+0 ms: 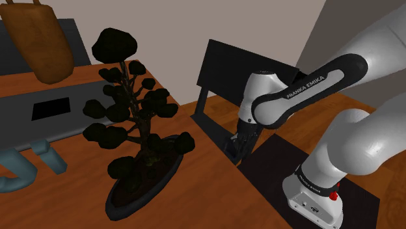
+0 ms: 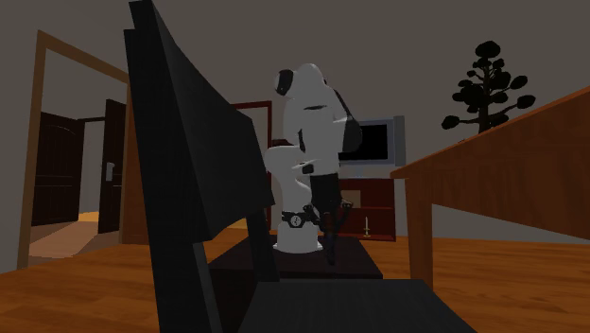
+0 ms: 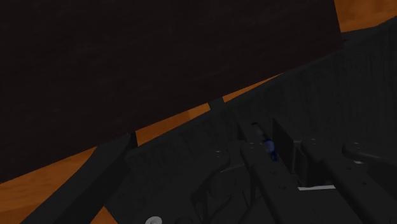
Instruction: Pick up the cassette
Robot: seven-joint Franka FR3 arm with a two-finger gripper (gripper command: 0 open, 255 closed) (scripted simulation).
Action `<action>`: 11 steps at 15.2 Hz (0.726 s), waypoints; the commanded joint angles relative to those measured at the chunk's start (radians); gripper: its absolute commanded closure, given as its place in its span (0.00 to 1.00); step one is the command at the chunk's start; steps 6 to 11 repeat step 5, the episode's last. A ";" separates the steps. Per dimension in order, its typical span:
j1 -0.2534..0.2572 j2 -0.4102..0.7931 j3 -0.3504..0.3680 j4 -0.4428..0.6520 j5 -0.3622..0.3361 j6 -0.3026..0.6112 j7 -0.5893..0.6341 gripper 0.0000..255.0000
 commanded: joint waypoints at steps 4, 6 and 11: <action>-0.012 -0.080 -0.005 0.016 -0.026 -0.097 0.018 1.00; -0.012 -0.080 -0.005 0.016 -0.026 -0.097 0.018 1.00; -0.012 -0.080 -0.005 0.016 -0.026 -0.097 0.018 1.00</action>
